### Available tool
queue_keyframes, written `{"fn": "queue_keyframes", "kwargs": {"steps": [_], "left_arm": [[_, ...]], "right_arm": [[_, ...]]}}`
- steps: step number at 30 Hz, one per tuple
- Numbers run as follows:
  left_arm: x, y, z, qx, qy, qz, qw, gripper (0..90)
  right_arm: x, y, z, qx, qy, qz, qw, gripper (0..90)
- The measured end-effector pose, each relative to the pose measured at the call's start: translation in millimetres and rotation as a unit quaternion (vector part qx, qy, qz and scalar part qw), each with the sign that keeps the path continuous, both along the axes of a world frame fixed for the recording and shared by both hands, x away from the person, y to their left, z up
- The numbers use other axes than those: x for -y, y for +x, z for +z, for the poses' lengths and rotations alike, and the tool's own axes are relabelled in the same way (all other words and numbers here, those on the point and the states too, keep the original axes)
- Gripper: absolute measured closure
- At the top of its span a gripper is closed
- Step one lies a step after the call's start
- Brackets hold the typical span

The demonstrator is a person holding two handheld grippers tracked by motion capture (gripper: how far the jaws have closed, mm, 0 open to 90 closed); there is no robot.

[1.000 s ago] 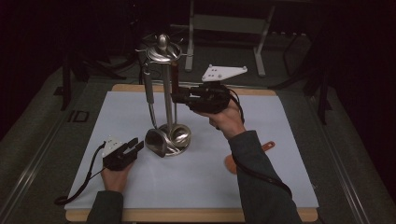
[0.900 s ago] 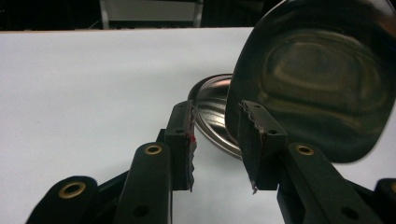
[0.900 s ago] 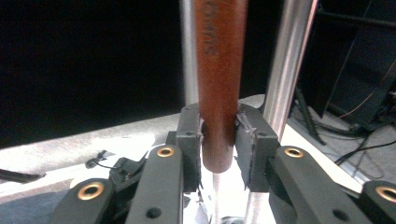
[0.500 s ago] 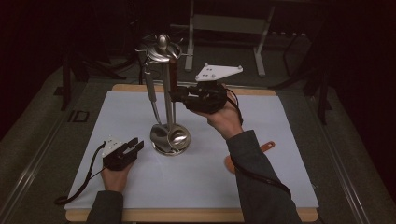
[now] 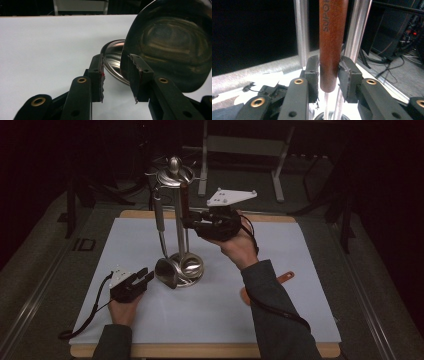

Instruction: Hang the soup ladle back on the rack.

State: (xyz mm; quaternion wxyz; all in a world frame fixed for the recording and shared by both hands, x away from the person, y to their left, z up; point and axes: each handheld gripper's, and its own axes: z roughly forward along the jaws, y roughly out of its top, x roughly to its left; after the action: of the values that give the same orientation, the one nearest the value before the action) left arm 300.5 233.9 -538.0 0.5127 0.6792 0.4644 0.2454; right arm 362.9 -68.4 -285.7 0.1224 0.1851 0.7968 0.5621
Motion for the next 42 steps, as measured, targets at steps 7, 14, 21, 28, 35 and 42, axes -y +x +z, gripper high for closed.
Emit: {"fn": "queue_keyframes", "kwargs": {"steps": [7,14,21,28,35,42], "left_arm": [[0.5,-0.4,-0.1,0.001,-0.001,0.001,1.0000,66.0],[0.3,0.3,-0.2,0.001,-0.003,0.001,1.0000,66.1],[0.2,0.3,-0.1,0.000,-0.003,0.000,1.0000,66.3],[0.0,0.4,0.0,0.000,-0.003,0.001,1.0000,66.2],[0.1,0.1,0.0,0.001,-0.002,0.001,1.0000,66.2],[0.1,-0.5,0.6,0.003,-0.004,0.001,1.0000,68.0]], "right_arm": [[15.0,-1.4,0.7,0.000,0.007,0.005,1.0000,67.6],[26.7,3.3,-4.4,-0.007,-0.005,-0.005,0.9999,68.2],[31.3,11.2,-15.6,-0.029,-0.045,-0.011,0.9985,68.5],[35.0,16.5,-26.4,-0.043,-0.082,-0.028,0.9953,68.6],[35.6,20.2,-36.9,-0.049,-0.121,-0.041,0.9906,68.1],[34.8,25.7,-51.1,-0.067,-0.161,-0.052,0.9833,67.6]]}}
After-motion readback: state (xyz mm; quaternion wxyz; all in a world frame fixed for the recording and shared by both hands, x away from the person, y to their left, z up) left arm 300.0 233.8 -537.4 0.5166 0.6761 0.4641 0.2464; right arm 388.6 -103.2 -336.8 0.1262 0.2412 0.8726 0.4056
